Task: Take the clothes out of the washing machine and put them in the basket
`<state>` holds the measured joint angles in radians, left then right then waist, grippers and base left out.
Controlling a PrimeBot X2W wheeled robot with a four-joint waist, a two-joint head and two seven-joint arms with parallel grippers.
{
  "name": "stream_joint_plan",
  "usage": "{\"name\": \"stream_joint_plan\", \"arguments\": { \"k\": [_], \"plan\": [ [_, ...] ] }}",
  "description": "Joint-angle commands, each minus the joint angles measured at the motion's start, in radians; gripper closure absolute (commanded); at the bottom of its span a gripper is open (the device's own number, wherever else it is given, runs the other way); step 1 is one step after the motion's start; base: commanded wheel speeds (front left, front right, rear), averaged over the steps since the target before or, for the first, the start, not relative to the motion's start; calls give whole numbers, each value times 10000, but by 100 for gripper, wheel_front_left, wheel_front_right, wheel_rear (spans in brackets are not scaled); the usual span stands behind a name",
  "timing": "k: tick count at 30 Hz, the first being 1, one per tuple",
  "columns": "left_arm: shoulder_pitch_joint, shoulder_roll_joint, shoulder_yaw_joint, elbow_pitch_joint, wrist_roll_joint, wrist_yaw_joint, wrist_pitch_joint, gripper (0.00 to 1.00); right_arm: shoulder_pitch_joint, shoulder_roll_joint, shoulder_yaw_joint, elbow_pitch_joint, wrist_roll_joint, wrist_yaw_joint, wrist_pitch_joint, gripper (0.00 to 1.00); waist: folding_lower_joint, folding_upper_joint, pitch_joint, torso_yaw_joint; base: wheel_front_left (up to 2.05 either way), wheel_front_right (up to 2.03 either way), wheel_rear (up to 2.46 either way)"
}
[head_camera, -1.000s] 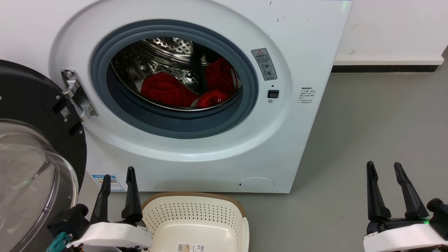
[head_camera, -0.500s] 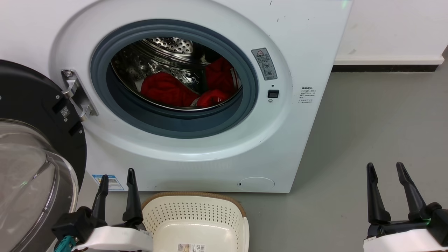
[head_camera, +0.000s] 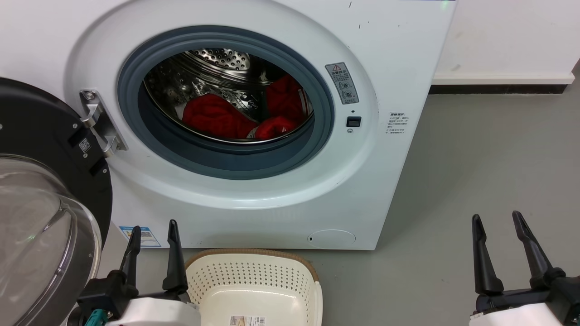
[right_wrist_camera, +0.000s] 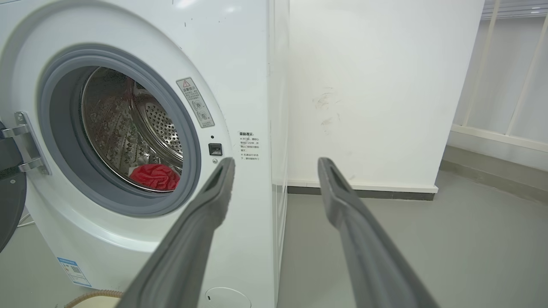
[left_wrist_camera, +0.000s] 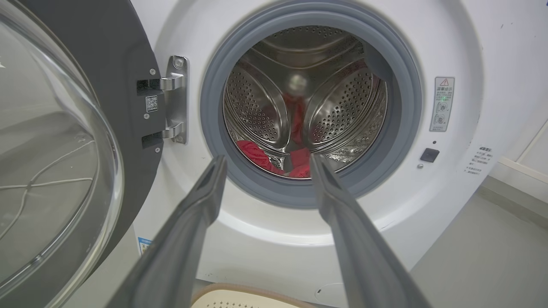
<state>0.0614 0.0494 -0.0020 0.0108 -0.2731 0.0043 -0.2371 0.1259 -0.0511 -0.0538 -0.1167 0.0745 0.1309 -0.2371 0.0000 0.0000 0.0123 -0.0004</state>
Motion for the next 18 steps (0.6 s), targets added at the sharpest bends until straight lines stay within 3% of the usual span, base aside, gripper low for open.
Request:
{"name": "stream_joint_plan", "arguments": {
  "k": [1, 10, 18],
  "plan": [
    [116, 14, -17, -36, 241, 49, -92, 0, 152, 14, -6, -100, -250, -3, -104, 0, 0, 0, -1, -3, 0, 0, 0],
    [154, 12, -48, 20, 871, 150, -293, 0, 256, 16, 7, -237, -1030, -3, -292, 0, 0, 0, 56, 12, 0, 0, 0],
    [163, 12, -33, 100, 802, 146, -287, 0, 213, 16, 29, -196, -893, -3, -284, 0, 0, 0, 45, 6, 0, 0, 0]
  ]
}}
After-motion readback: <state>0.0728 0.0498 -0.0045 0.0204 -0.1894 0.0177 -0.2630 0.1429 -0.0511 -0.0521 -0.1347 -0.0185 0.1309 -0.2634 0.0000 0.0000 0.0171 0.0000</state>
